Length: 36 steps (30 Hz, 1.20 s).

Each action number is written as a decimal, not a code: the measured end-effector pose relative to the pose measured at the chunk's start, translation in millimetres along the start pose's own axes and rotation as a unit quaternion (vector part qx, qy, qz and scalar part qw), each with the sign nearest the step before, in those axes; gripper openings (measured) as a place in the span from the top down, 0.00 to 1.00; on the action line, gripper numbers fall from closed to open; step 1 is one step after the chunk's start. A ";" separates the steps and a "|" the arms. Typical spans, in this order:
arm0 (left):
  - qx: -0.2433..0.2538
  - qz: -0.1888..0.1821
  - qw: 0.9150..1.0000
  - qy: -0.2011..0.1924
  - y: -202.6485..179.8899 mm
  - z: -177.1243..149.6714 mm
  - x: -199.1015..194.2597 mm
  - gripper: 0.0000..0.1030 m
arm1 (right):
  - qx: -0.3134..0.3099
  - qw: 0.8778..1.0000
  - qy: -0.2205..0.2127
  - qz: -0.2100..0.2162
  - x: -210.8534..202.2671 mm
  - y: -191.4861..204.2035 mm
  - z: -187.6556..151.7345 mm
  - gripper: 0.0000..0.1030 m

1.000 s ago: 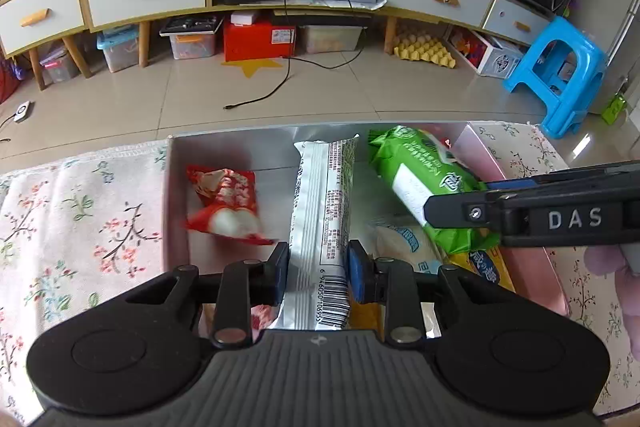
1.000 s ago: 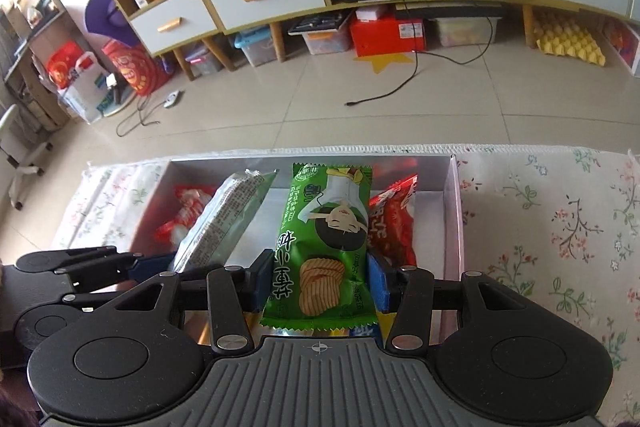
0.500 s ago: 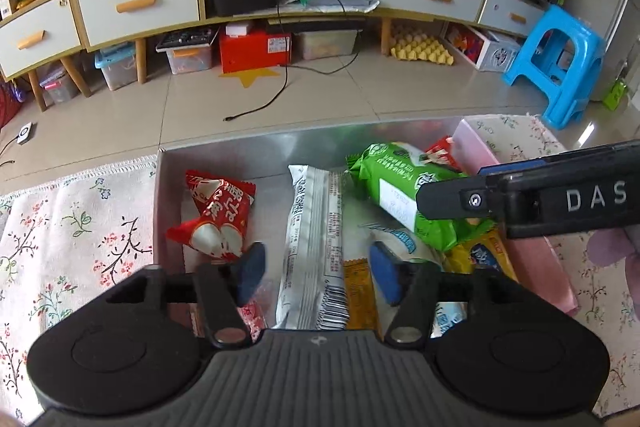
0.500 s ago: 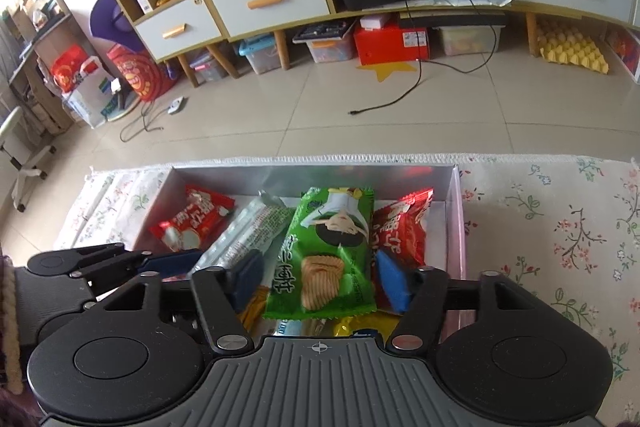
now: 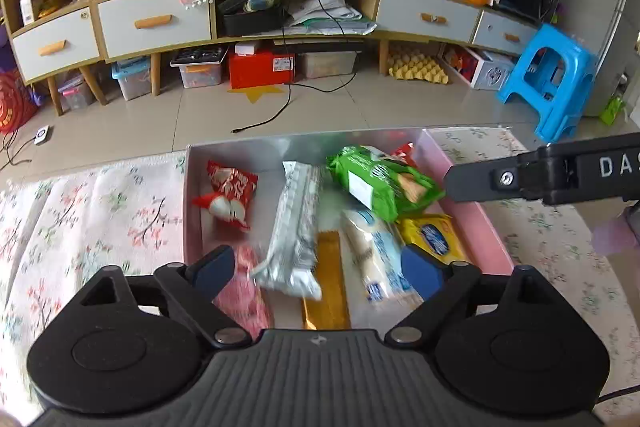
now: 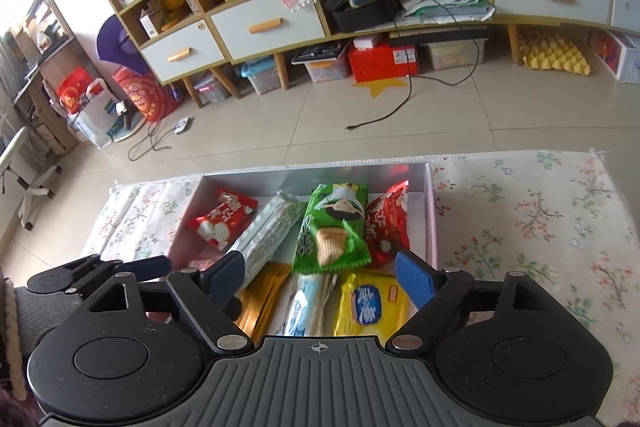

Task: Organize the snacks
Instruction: 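Lift both open tools out of the box back over the pile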

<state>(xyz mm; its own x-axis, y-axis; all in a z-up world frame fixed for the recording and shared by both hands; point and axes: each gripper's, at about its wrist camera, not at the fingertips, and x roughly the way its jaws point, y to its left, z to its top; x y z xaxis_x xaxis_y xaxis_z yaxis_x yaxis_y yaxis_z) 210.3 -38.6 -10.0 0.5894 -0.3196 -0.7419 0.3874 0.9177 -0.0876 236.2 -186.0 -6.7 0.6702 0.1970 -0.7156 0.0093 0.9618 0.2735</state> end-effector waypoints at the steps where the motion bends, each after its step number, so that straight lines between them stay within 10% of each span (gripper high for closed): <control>1: -0.002 0.000 1.000 -0.002 -0.5 -2.9 -4.9 0.12 | -0.002 1.000 -0.004 0.000 -6.8 2.1 -3.0 0.15; 23: -0.075 0.017 0.997 -0.017 12.3 -81.2 -62.1 0.01 | -0.044 0.998 -0.047 -0.020 -64.7 31.0 -104.6 0.05; 36: -0.032 0.041 0.998 -0.035 23.4 -106.9 -44.7 0.02 | -0.044 0.996 -0.012 -0.076 -34.9 -4.5 -145.2 0.05</control>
<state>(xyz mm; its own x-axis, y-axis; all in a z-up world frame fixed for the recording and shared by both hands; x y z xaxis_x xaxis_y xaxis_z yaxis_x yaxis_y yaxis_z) 117.2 22.3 -49.9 0.6664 -0.2568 -0.7000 0.2907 0.9540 -0.0732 105.0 -169.5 -76.3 0.6843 0.0437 -0.7279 0.0475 0.9934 0.1043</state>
